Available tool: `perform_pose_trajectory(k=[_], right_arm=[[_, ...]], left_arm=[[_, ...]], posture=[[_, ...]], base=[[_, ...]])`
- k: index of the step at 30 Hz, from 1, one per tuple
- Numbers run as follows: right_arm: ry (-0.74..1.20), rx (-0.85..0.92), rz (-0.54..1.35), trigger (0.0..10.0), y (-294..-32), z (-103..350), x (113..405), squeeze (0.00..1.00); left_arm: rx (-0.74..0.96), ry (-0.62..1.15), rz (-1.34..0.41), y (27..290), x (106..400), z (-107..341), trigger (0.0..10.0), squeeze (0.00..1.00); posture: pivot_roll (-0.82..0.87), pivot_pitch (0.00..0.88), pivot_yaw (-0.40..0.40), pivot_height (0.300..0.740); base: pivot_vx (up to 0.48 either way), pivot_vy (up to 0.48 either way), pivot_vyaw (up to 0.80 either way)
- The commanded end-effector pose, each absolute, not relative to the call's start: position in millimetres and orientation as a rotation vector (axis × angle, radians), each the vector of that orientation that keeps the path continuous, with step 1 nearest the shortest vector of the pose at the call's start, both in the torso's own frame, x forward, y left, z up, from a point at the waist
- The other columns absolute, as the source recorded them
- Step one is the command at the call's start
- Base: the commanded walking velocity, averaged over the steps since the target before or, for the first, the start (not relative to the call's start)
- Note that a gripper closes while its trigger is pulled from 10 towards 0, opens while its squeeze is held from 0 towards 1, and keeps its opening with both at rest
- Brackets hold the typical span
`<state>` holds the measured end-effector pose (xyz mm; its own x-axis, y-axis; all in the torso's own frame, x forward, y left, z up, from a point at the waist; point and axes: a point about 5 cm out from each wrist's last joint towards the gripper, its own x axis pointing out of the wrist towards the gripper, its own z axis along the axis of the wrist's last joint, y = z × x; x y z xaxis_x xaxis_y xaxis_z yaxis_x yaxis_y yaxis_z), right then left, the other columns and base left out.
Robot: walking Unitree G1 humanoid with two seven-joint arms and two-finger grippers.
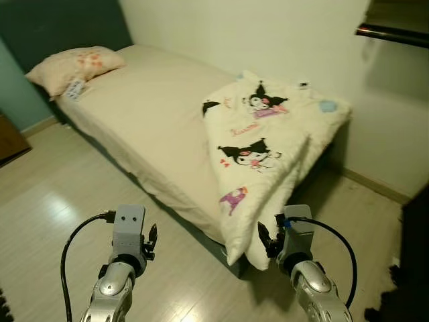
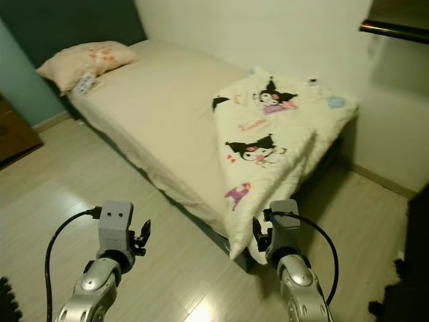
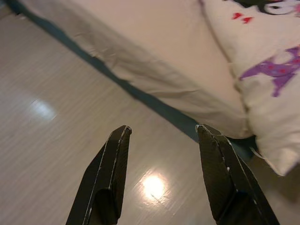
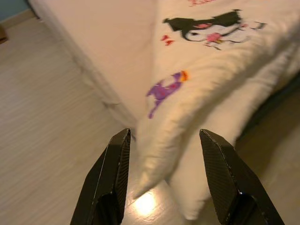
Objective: Clean up the room
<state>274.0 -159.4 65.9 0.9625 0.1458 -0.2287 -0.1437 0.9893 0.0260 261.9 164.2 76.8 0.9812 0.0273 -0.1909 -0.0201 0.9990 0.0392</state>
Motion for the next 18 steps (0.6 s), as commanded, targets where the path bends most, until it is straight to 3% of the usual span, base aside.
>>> perform_pose_trajectory(k=[1, 18], right_arm=[[0.223, 0.002, 0.161, 10.0, -155.1, 66.8, 274.2, 0.00], [0.213, 0.001, 0.156, 10.0, -157.8, 68.0, 274.0, 0.00]], left_arm=[[0.016, 0.230, 0.048, 170.8, 258.5, 70.2, 10.0, 0.00], [0.034, 0.216, 0.052, 170.6, 258.3, 71.0, 10.0, 0.00]], posture=[[-0.06, 0.131, 0.072, 0.733], [-0.06, 0.128, 0.070, 0.733]], base=[[0.000, 0.000, 0.80], [0.000, 0.000, 0.80]])
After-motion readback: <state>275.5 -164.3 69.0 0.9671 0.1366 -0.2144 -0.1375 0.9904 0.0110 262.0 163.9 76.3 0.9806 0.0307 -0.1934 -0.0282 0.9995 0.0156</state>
